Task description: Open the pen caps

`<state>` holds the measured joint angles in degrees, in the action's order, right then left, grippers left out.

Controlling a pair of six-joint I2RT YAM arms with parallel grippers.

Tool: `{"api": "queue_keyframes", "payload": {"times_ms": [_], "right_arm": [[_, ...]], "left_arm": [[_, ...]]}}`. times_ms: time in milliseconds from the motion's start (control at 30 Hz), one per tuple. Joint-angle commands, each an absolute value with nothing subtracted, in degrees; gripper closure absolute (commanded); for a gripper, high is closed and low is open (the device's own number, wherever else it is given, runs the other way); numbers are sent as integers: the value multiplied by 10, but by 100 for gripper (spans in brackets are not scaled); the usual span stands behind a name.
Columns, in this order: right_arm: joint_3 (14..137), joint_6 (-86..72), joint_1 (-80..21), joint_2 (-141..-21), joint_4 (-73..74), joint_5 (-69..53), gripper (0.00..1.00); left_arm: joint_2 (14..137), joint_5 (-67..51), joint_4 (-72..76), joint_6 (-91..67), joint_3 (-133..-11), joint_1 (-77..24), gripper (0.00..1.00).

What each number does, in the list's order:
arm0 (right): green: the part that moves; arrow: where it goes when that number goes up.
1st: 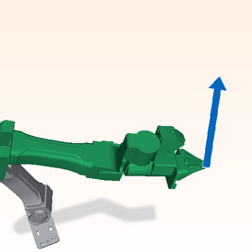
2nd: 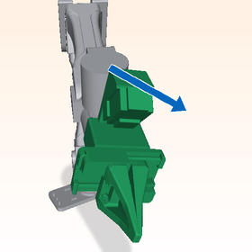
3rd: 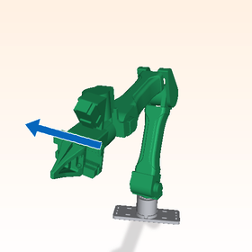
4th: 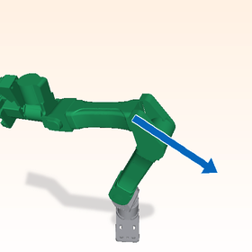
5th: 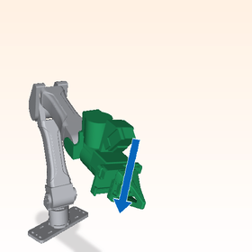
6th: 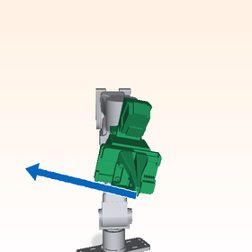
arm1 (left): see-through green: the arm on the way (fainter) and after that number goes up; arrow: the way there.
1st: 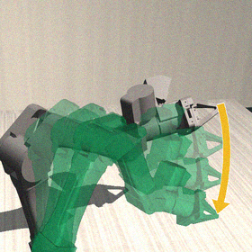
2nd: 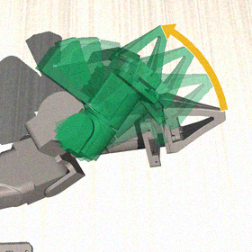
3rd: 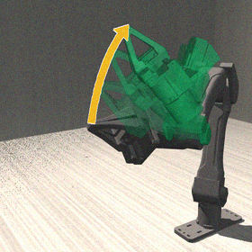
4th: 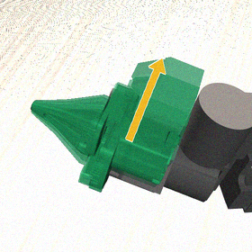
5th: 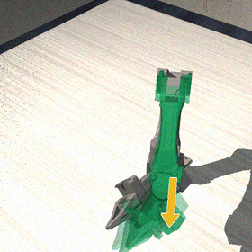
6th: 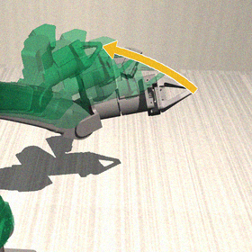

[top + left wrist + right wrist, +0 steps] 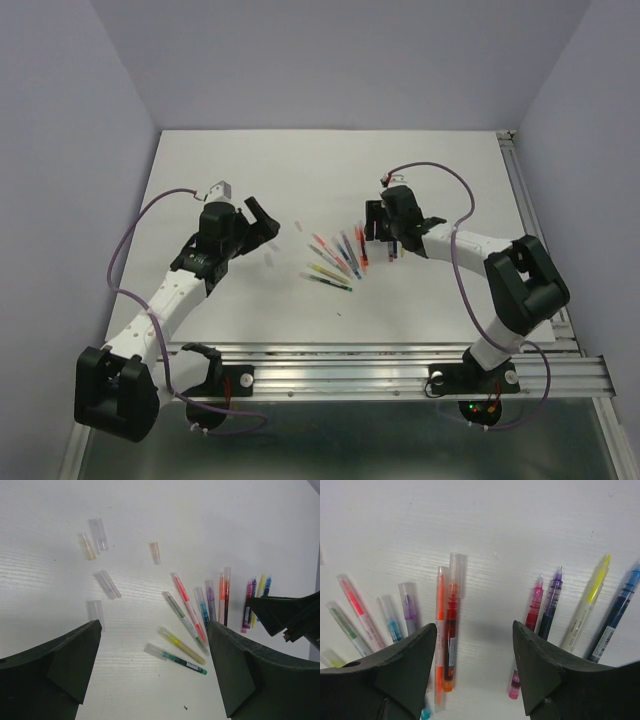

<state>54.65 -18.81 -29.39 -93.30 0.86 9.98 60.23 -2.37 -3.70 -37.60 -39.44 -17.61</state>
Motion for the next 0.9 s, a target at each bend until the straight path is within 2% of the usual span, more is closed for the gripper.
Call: {"api": "queue_keyframes", "payload": {"times_ms": [0, 867], "right_arm": [[589, -185, -302, -971, 15, 91, 35], [621, -187, -332, -1068, 47, 147, 45]], "left_arm": [[590, -28, -25, -377, -389, -176, 1], [592, -32, -15, -376, -378, -176, 1]]}}
